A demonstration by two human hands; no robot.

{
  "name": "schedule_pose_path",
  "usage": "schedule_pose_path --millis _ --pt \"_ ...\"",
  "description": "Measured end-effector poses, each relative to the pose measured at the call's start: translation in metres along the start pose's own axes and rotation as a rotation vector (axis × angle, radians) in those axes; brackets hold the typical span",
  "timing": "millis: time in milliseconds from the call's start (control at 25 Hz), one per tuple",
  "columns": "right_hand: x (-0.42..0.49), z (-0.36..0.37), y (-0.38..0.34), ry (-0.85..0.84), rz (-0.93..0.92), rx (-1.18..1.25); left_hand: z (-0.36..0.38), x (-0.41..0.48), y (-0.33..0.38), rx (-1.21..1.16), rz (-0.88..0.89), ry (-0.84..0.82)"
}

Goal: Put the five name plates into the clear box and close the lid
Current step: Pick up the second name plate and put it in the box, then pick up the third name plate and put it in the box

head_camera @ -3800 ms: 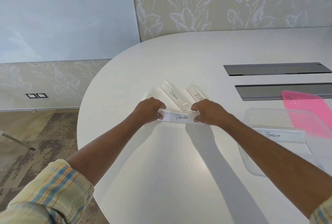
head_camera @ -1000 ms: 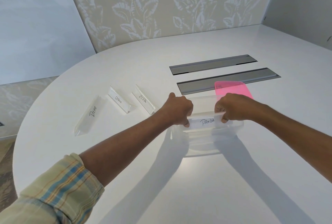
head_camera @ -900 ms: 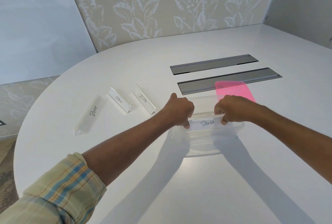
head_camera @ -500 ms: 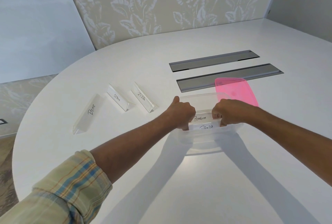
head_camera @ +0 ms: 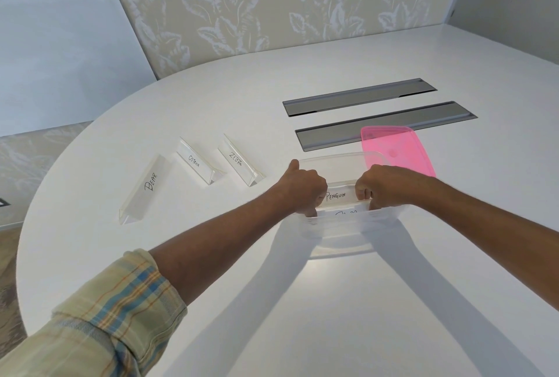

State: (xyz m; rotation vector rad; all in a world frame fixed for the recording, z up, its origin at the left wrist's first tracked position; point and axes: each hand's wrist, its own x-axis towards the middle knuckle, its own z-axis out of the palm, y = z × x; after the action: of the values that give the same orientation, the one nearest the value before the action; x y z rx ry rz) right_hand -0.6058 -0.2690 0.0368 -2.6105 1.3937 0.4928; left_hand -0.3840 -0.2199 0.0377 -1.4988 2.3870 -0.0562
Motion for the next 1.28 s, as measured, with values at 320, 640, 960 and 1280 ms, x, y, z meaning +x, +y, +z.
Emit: schedule_pose_path --millis 320,640,960,1280 --pt "-0.002 -0.033 -0.004 0.153 0.055 0.235 -0.015 -0.012 -0.03 -0.236 -0.034 0.276" --pt "0.006 -0.096 -0.068 0.384 -0.021 0.388 -0.012 -0.064 -0.095 -0.38 -0.311 0.443" --pt "0.067 -0.118 -0.185 0.286 -0.177 0.404 0.051 -0.144 -0.186 -0.479 -0.719 0.423" --pt "0.129 -0.122 -0.285 0.193 -0.29 0.417 0.117 -0.22 -0.258 -0.465 -1.075 0.353"
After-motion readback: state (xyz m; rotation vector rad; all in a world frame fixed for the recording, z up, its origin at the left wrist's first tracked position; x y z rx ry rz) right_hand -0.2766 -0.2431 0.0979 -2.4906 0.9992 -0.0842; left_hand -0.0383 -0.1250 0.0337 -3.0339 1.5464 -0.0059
